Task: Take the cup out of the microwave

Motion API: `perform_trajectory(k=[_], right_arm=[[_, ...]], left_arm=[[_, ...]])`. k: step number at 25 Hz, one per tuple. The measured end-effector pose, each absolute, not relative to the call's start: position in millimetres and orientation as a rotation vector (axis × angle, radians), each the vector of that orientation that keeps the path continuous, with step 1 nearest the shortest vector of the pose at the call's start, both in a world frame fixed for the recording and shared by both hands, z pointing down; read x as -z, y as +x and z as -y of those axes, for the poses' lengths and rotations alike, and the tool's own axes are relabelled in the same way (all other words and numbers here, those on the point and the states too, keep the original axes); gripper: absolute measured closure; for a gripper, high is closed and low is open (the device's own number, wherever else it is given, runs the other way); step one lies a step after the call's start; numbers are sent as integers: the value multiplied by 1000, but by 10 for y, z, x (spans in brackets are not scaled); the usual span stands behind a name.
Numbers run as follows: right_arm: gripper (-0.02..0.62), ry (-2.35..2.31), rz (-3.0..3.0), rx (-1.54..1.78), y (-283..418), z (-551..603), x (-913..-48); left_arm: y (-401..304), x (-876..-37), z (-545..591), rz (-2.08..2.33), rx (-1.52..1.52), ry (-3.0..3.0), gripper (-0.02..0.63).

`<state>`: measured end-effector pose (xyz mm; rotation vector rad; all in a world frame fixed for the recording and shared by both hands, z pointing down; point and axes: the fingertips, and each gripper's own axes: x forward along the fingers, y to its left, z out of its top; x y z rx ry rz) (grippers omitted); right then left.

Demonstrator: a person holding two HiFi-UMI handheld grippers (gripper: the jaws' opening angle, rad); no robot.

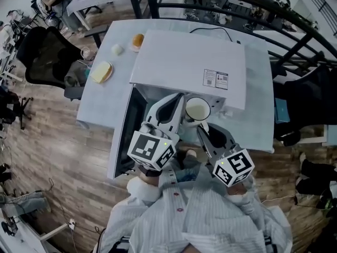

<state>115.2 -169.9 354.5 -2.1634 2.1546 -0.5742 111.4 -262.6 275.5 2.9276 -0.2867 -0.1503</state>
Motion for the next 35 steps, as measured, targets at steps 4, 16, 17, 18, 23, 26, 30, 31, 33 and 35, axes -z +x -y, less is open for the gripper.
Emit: perform_trajectory(k=[4, 16, 17, 18, 23, 26, 30, 31, 33, 35], right_arm=[[512, -2165, -2125, 545, 1256, 1644, -3418], [512, -2156, -2088, 498, 1502, 1632, -3278], [512, -2153, -2087, 499, 1505, 1632, -3277], [511, -2150, -2087, 500, 1506, 1632, -3275], [511, -2140, -2099, 499, 1481, 1643, -3258], [511, -2131, -2109, 505, 1462, 1647, -3273], [511, -2123, -2119, 508, 1440, 1652, -3277], [511, -2123, -2121, 508, 1434, 1654, -3275], [512, -2120, -2122, 515, 1421, 1656, -3280], [511, -2121, -2123, 523, 1404, 1649, -3297]], left_arm=[[1258, -2664, 2585, 248, 173, 2941, 597], [1500, -2683, 2491, 199, 166, 2955, 597], [1498, -2686, 2491, 201, 164, 2955, 597], [1493, -2689, 2493, 204, 163, 2952, 597], [1459, -2690, 2515, 216, 161, 2949, 597], [1447, -2700, 2524, 220, 161, 2948, 597], [1436, -2707, 2531, 222, 159, 2946, 597], [1430, -2705, 2532, 222, 159, 2945, 597], [1415, -2700, 2538, 224, 160, 2944, 597], [1399, -2700, 2538, 226, 160, 2942, 597]])
